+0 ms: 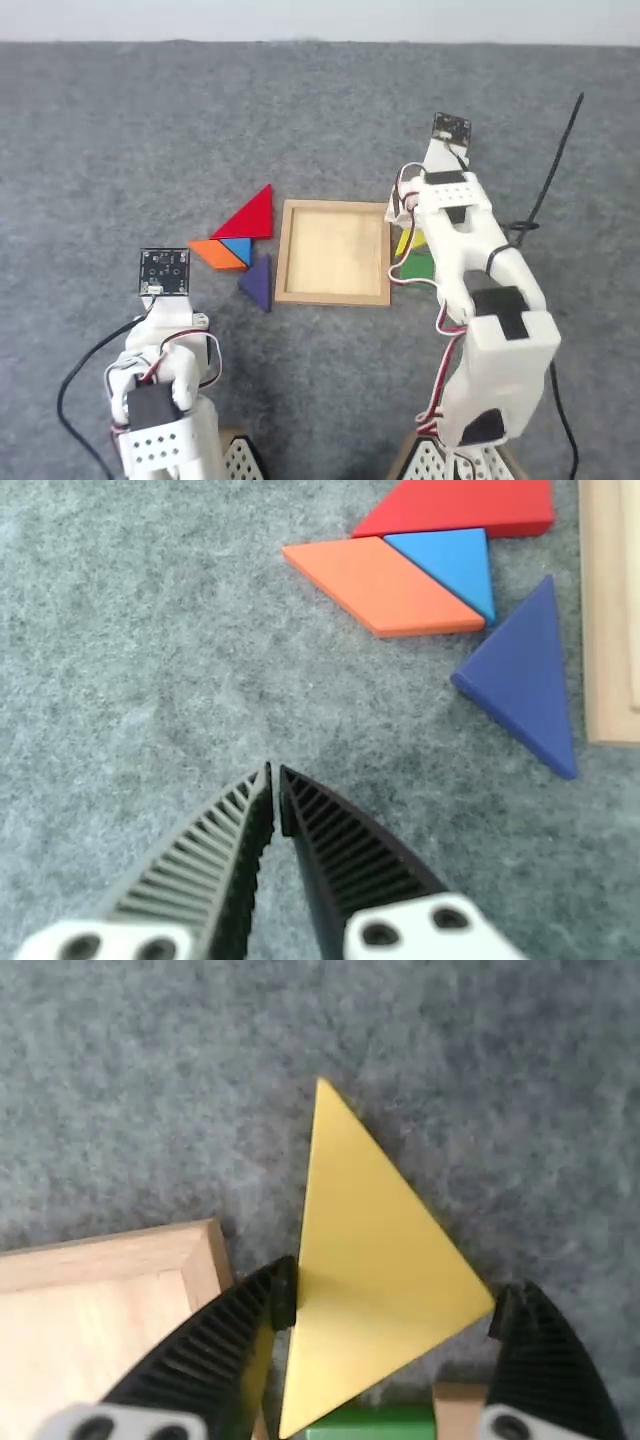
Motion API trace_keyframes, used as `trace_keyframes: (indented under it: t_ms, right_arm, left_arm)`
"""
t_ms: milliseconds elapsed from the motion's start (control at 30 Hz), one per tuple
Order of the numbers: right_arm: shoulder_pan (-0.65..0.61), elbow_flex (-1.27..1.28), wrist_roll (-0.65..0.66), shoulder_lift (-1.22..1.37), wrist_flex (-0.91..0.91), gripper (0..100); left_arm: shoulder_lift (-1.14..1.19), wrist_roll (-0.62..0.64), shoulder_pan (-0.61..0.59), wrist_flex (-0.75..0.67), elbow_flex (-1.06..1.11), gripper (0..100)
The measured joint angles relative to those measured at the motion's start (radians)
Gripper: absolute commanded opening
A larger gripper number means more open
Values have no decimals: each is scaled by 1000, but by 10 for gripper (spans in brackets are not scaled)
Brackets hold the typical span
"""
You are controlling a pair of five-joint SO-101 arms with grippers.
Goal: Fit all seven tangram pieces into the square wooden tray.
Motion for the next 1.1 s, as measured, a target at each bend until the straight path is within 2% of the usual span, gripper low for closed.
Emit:
trace_keyframes:
  t_ms: [200, 433, 733, 1100]
  right_arm:
    - [0, -94, 29, 72, 61, 322]
    - [0, -158, 3, 104, 141, 355]
    - [0, -158, 40, 104, 150, 280]
    - [8, -158, 52, 104, 157, 273]
  left_arm:
    - [0, 0, 0, 0, 0, 15]
    - [0, 0, 0, 0, 0, 15]
    - [0, 0, 0, 0, 0, 15]
    - [0, 0, 0, 0, 0, 15]
